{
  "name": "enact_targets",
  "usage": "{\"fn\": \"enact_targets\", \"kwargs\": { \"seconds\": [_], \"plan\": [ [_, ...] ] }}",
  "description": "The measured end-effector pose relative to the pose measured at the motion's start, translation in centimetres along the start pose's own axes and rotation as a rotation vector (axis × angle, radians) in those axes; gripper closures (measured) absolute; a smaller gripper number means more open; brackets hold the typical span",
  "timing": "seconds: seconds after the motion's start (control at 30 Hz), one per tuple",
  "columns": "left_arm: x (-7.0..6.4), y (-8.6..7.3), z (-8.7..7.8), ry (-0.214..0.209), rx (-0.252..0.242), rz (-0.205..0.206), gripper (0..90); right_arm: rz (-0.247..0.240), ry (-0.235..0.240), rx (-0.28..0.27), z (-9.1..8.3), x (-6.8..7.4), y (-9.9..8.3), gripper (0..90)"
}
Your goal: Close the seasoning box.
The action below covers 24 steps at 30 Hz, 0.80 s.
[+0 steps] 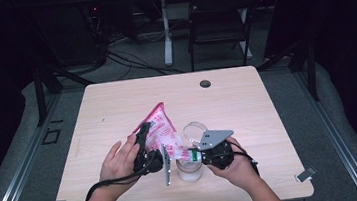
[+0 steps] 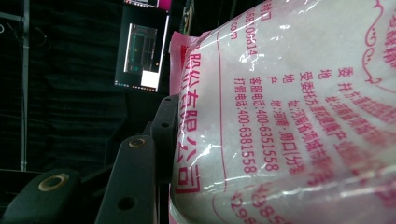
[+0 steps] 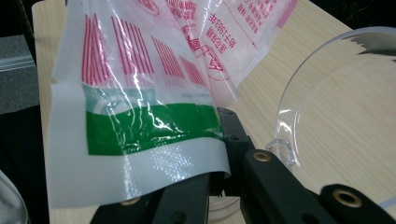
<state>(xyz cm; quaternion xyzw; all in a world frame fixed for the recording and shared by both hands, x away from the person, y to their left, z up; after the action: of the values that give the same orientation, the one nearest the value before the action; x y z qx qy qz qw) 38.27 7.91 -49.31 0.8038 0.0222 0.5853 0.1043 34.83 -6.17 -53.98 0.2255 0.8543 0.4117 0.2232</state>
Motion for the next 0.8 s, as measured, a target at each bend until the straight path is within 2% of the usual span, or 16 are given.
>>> {"fn": "enact_targets", "kwargs": {
  "seconds": [0.4,0.8],
  "plan": [
    [0.19,0.30,-0.21,0.016,-0.004,0.027,60.6,0.003,-0.004,-0.004,-0.13,-0.10,0.09,90.0],
    [0.32,0.40,-0.27,0.015,-0.007,0.021,60.9,0.003,-0.010,-0.010,-0.31,-0.15,0.27,90.0]
  ]
}}
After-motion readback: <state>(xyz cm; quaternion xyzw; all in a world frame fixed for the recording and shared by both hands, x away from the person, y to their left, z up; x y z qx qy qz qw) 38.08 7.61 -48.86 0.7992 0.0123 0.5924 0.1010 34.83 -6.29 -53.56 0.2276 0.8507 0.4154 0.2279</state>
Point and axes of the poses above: each handheld gripper's, and its own axes: z roughly forward along the jaws, y roughly out of its top, x roughly to its left, the point moved 10 cm from there along z, roughly forward along the jaws, and after that the axes turned 9 degrees about -y, right-handed, at the moved point
